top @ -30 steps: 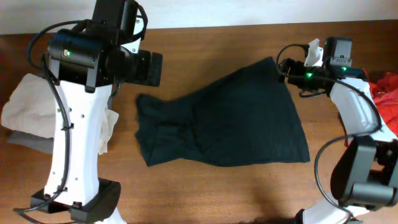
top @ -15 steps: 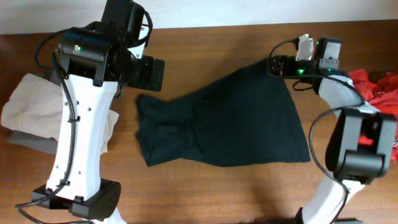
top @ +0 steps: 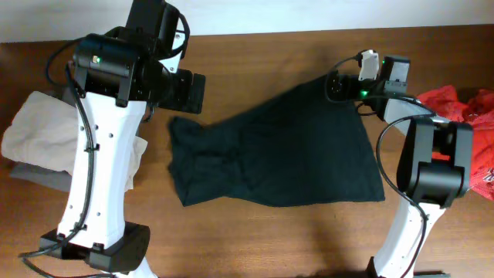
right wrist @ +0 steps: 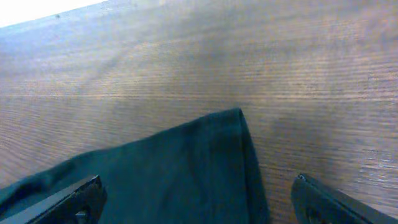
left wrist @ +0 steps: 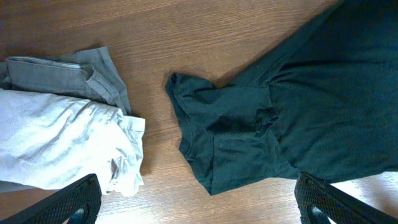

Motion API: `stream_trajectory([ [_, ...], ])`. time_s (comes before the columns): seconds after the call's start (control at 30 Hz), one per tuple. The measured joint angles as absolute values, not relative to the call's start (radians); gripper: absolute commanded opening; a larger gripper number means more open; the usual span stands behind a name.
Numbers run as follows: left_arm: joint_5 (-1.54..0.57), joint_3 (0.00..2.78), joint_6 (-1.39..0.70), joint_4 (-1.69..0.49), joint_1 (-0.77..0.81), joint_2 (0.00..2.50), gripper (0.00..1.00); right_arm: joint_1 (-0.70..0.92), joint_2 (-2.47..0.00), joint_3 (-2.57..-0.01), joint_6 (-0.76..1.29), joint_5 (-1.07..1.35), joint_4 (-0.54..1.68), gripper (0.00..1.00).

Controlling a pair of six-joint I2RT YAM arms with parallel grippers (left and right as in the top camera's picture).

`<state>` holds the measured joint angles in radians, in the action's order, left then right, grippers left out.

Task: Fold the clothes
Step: 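Grasp the shirt's upper right corner with the right gripper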

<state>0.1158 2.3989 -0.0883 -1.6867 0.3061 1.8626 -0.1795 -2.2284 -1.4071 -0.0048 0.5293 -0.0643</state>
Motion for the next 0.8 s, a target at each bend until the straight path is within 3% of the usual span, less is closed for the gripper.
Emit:
stream_trajectory([
  [0.13, 0.107, 2.399, -0.089, -1.687, 0.306, 1.863, 0.99, -0.179, -2.257, -1.411, -0.003, 0.533, -0.086, 0.96],
  [0.23, 0.105, 2.399, -0.088, -1.687, 0.306, 1.863, 0.99, -0.172, -2.259, -1.413, 0.0, 0.533, -0.084, 0.88],
  [0.3, 0.104, 2.399, -0.089, -1.687, 0.306, 1.863, 0.99, -0.162, -2.259, -1.413, 0.002, 0.534, -0.081, 0.73],
  [0.47, 0.102, 2.399, -0.088, -1.687, 0.306, 1.863, 0.99, -0.122, -2.26, -1.414, 0.011, 0.537, -0.058, 0.5],
  [0.6, 0.101, 2.399, -0.088, -1.687, 0.306, 1.863, 0.99, -0.112, -2.26, -1.414, 0.016, 0.54, -0.038, 0.25],
  [0.8, 0.101, 2.399, -0.088, -1.687, 0.306, 1.863, 0.99, -0.157, -2.26, -1.422, 0.058, 0.567, -0.012, 0.2],
])
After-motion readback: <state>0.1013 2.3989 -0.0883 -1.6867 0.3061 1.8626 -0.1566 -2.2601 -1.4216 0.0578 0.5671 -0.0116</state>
